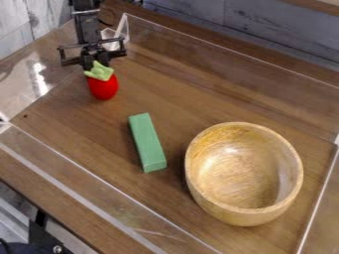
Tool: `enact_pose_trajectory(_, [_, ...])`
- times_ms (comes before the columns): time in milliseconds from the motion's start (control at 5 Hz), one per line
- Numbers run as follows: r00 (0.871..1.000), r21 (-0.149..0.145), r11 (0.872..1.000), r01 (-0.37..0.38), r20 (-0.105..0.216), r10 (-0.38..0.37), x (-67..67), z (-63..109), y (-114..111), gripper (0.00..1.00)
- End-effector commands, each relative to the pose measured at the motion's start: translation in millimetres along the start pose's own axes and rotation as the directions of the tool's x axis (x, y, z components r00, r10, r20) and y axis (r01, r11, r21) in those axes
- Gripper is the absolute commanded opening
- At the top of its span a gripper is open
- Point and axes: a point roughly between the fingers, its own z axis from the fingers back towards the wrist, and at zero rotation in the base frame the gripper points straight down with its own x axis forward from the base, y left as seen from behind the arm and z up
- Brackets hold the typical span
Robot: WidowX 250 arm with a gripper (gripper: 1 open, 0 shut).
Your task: Move the red object to the left side of the table
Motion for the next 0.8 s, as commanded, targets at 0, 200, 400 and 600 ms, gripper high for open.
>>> enact_pose_trajectory(0, [1.000,-0.016,1.000,0.015,0.027,-0.015,-0.4,16.3,5.9,0.00])
enact_pose_trajectory(200, [1.000,-0.014,1.000,0.015,-0.012,-0.015,-1.0,11.8,16.3,0.00])
enact_pose_trajectory(400, [0.999,-0.016,1.000,0.004,-0.047,-0.005,7.0,10.8,22.5,0.00])
enact_pose_trajectory(600, [0.997,-0.018,1.000,-0.006,-0.071,0.005,14.9,12.2,29.5,0.00])
